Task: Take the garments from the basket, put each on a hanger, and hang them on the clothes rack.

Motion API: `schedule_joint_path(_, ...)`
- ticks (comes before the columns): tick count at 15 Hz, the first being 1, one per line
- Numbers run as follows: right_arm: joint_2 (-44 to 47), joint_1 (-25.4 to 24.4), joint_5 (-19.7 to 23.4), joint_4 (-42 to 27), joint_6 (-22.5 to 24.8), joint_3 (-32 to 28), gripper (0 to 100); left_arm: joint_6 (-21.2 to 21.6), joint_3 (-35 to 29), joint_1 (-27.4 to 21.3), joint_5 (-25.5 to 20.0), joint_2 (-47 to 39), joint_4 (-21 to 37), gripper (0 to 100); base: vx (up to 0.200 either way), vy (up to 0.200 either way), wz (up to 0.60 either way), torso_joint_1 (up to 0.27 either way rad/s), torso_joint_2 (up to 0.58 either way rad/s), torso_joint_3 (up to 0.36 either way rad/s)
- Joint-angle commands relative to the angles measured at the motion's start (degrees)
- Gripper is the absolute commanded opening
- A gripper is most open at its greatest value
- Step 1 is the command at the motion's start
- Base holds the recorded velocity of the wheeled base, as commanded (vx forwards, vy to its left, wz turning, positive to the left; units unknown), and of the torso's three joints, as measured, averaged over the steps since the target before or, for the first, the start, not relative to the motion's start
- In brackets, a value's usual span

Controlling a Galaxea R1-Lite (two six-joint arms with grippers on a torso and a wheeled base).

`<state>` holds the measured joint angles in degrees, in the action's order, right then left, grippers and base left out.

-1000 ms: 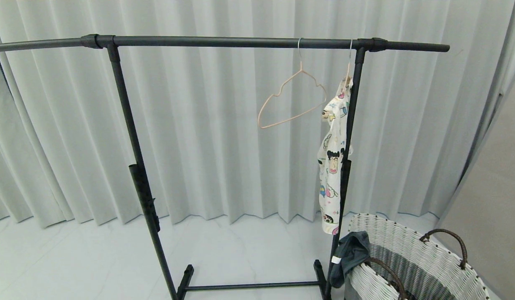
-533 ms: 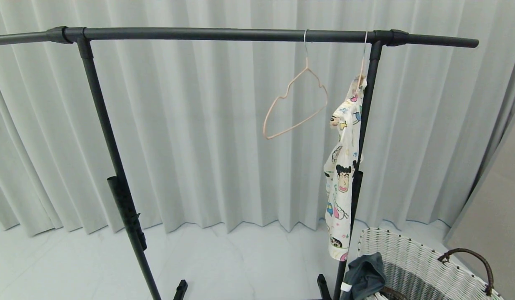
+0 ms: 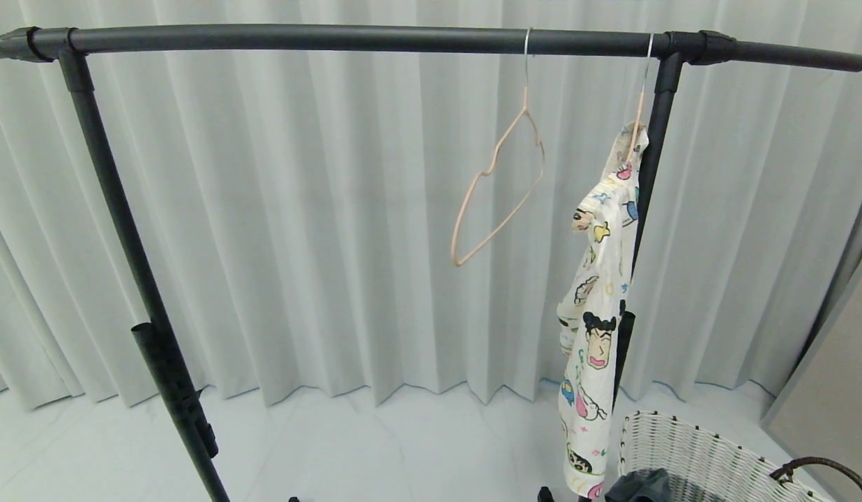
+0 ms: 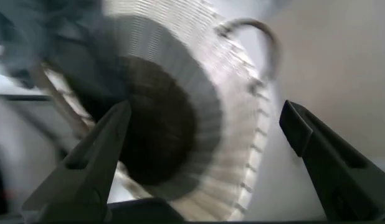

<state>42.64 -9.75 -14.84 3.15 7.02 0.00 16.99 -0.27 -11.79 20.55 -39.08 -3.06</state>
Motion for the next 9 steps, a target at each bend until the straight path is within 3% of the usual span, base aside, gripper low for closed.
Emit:
schedule_joint_path(1,-1.33,-0.18,4.82,0.19,0.27,0.0,100,0.06,0.0,0.01,0.01,0.41,-0.02,100,0.0,0.0,0.0,0.0,0.0,0.0)
schedule_joint_path(3,-1.16,-0.53,13.87,-0.07,3.17,-0.09,100,0.06,0.0,0.01,0.01,0.94,-0.02,100,0.0,0.0,0.0,0.0,0.0,0.0)
schedule_joint_path(4,0.25,-0.62,15.89,0.11,5.9,-0.35,100,0.14,0.0,0.01,0.01,1.11,-0.02,100,0.0,0.0,0.0,0.0,0.0,0.0)
schedule_joint_path(5,5.26,-0.71,18.26,1.16,11.79,-1.14,100,0.06,0.0,0.01,0.01,1.47,-0.1,100,0.0,0.0,0.0,0.0,0.0,0.0)
schedule_joint_path(7,16.42,-3.78,19.41,6.96,14.42,-2.81,100,0.23,0.0,0.01,0.01,2.26,-0.02,100,0.0,0.0,0.0,0.0,0.0,0.0)
schedule_joint_path(9,33.12,-8.09,19.23,19.97,14.34,-5.36,100,0.23,0.0,0.01,0.01,3.05,-0.02,100,0.0,0.0,0.0,0.0,0.0,0.0)
